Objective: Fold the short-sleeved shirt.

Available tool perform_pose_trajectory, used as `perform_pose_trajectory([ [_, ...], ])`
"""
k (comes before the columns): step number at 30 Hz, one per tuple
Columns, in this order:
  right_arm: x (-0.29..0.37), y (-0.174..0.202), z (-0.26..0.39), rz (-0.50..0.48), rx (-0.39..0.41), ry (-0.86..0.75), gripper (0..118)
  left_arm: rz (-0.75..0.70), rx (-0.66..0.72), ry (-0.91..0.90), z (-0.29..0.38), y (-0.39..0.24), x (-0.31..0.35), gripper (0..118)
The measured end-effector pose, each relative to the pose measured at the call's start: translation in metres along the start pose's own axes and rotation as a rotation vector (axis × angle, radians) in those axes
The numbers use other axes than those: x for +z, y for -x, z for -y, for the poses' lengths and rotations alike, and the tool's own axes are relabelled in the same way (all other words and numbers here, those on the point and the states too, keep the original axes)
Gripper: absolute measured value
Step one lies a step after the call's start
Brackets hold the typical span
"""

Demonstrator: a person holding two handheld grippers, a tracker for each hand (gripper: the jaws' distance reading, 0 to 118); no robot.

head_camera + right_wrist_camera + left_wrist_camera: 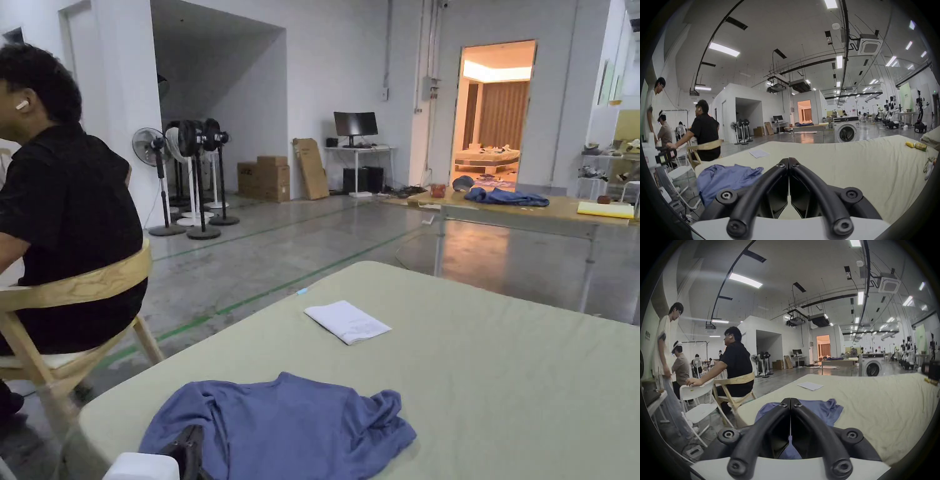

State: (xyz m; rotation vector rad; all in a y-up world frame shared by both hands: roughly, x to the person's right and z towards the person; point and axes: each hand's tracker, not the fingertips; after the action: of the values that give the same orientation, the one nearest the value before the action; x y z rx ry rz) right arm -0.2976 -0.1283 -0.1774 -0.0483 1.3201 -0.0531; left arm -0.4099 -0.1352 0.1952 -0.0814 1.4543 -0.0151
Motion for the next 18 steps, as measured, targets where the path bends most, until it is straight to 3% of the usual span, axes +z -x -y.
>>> perform_pose_trajectory([
  [2, 0.0, -0.01, 0.003, 0.008, 0.029, 0.022, 0, 0.041, 0.056, -0.083, -0.008, -0.01, -0.009, 0],
  [4, 0.001, -0.022, 0.007, 0.034, 0.05, 0.039, 0, 0.087, 0.016, -0.093, -0.022, -0.02, -0.035, 0],
  [6, -0.001, -0.034, 0.009, 0.076, 0.068, 0.067, 0, 0.135, 0.01, -0.006, -0.032, -0.021, -0.081, 0],
  [9, -0.004, -0.048, 0.015, 0.141, 0.027, 0.102, 0, 0.066, 0.026, 0.22, -0.019, -0.01, -0.177, 1],
  [11, -0.004, -0.056, 0.02, 0.154, -0.008, 0.133, 0, 0.106, 0.015, 0.531, 0.003, 0.005, -0.245, 23],
  [12, -0.005, -0.06, 0.023, 0.159, -0.011, 0.151, 0, 0.182, 0.064, 0.659, 0.02, 0.012, -0.271, 58],
  [13, -0.006, -0.063, 0.026, 0.162, -0.004, 0.171, 0, 0.214, 0.127, 0.733, 0.039, 0.02, -0.291, 79],
  [14, -0.007, -0.066, 0.029, 0.167, 0.009, 0.191, 0, 0.225, 0.158, 0.807, 0.053, 0.025, -0.307, 84],
  [16, -0.007, -0.068, 0.034, 0.184, 0.036, 0.215, 0, 0.169, 0.136, 0.909, 0.077, 0.027, -0.33, 85],
  [18, -0.009, -0.071, 0.038, 0.199, 0.042, 0.239, 0, 0.102, 0.018, 0.961, 0.1, 0.018, -0.345, 85],
])
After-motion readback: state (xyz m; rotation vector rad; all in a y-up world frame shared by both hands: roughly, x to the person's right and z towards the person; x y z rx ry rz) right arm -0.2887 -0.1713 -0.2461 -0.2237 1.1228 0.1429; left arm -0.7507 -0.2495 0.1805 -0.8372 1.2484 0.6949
